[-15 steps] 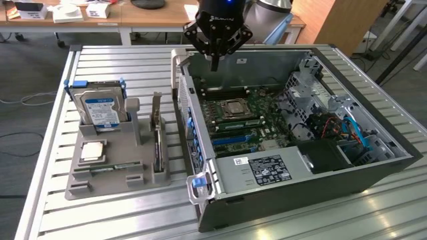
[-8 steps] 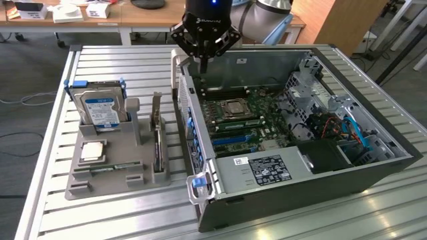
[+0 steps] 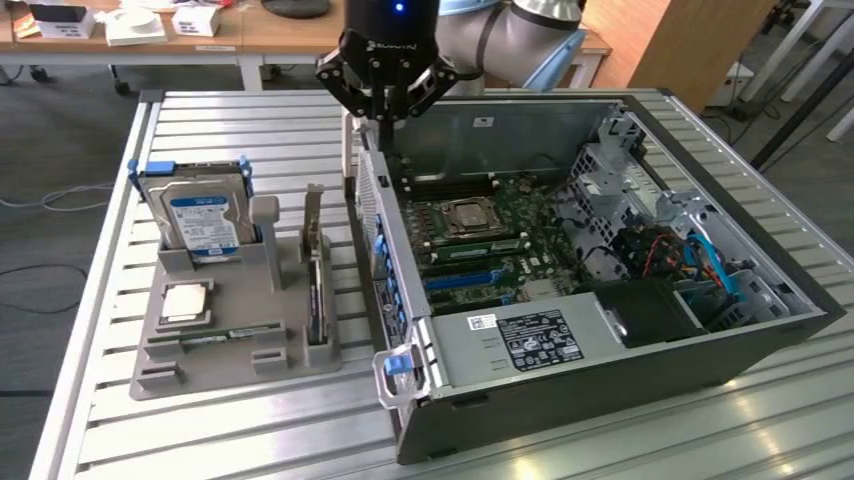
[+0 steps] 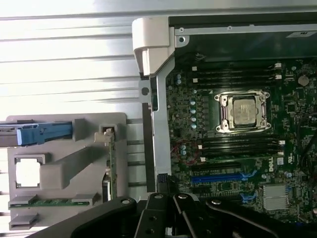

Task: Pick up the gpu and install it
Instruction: 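Reach for the gpu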

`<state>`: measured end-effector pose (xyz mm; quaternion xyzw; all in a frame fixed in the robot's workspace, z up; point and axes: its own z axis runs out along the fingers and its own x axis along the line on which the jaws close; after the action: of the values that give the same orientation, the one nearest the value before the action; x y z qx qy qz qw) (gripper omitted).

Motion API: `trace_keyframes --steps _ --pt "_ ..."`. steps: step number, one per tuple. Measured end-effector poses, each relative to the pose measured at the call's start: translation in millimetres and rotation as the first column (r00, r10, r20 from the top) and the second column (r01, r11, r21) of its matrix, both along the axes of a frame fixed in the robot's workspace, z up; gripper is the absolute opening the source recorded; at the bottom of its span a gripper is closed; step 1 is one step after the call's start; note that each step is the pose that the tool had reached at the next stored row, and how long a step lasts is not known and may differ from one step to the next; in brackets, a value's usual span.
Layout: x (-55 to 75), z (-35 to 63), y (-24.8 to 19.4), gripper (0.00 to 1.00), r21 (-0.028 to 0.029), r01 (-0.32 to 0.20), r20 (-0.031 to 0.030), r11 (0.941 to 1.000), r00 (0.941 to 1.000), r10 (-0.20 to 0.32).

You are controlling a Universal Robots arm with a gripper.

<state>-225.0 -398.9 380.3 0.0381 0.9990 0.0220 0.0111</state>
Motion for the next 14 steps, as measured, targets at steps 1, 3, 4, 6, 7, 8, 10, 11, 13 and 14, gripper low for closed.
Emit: trace_keyframes --steps 1,3,4,6,7,8,10,11,13,14 --pt "-2.7 -0.4 0.0 0.11 -0.0001 0.000 -0.0001 1.0000 1.0000 0.000" --pt "-7.1 -1.2 0.0 0.11 -0.0001 0.000 -0.0001 1.0000 1.0000 0.000" --pt "-10.0 -1.6 0.0 0.11 -0.0001 0.000 -0.0003 1.0000 1.0000 0.000" --pt "-17.4 -2.5 0.0 0.11 -0.0001 0.000 -0.0002 1.0000 1.0000 0.000" --pt "-20.7 -3.2 0.0 0.11 -0.0001 0.000 -0.0001 1.0000 1.0000 0.000" --pt "-22.9 -3.8 0.0 0.11 -0.0001 0.001 -0.0003 1.0000 1.0000 -0.001" --pt "-27.1 -4.8 0.0 0.11 -0.0001 0.002 -0.0005 1.0000 1.0000 -0.002" --pt "-29.2 -5.2 0.0 0.11 -0.0001 0.002 -0.0008 1.0000 1.0000 -0.002" --pt "-34.2 -6.1 0.0 0.11 -0.0001 0.003 -0.0011 1.0000 1.0000 -0.003" --pt "-36.8 -6.6 0.0 0.11 0.0000 0.003 -0.0011 1.0000 1.0000 -0.003"
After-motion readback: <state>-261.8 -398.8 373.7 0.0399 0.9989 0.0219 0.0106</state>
